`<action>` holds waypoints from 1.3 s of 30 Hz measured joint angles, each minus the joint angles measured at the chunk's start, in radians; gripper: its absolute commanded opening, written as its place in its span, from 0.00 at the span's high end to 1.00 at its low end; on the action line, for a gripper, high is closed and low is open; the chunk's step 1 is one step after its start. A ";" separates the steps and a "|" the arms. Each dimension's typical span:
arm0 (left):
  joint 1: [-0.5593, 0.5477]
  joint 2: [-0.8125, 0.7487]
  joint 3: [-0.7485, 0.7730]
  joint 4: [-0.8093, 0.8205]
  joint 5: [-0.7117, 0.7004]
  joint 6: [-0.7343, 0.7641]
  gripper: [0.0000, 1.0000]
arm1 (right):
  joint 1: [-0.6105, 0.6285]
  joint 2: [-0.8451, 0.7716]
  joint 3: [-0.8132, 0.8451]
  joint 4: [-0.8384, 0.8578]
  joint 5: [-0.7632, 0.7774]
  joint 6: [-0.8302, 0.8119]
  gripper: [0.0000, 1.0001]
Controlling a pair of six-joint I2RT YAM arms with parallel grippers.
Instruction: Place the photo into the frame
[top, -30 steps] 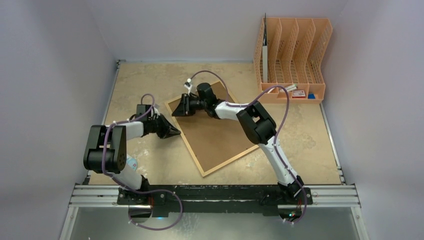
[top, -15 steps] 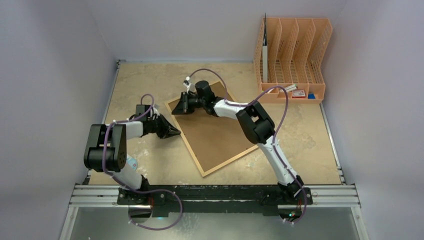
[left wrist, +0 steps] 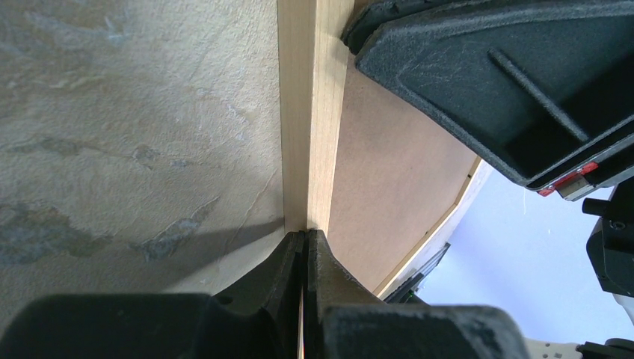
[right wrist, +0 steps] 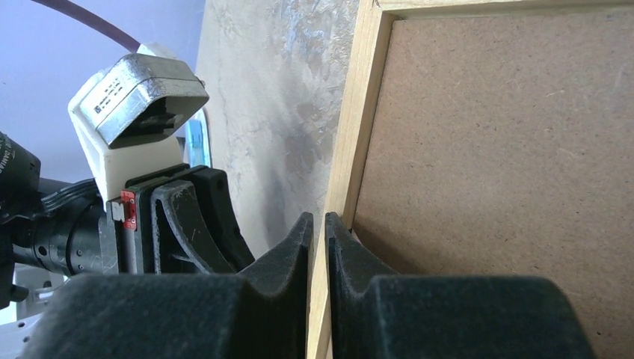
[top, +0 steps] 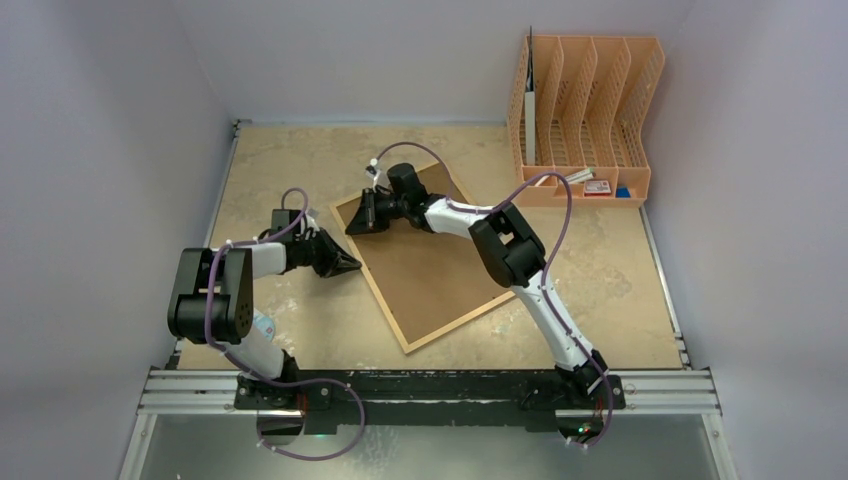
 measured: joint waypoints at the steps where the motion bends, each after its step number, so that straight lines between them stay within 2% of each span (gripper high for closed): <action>1: 0.000 0.000 0.000 0.000 0.000 0.000 0.96 | 0.000 0.000 0.001 -0.003 0.000 -0.001 0.86; 27: 0.007 0.000 0.000 -0.005 0.002 0.003 0.97 | -0.020 -0.001 -0.008 -0.018 -0.008 -0.039 0.88; 39: 0.008 0.000 0.001 -0.008 0.002 0.003 0.96 | -0.034 0.000 0.016 -0.101 0.003 -0.098 0.86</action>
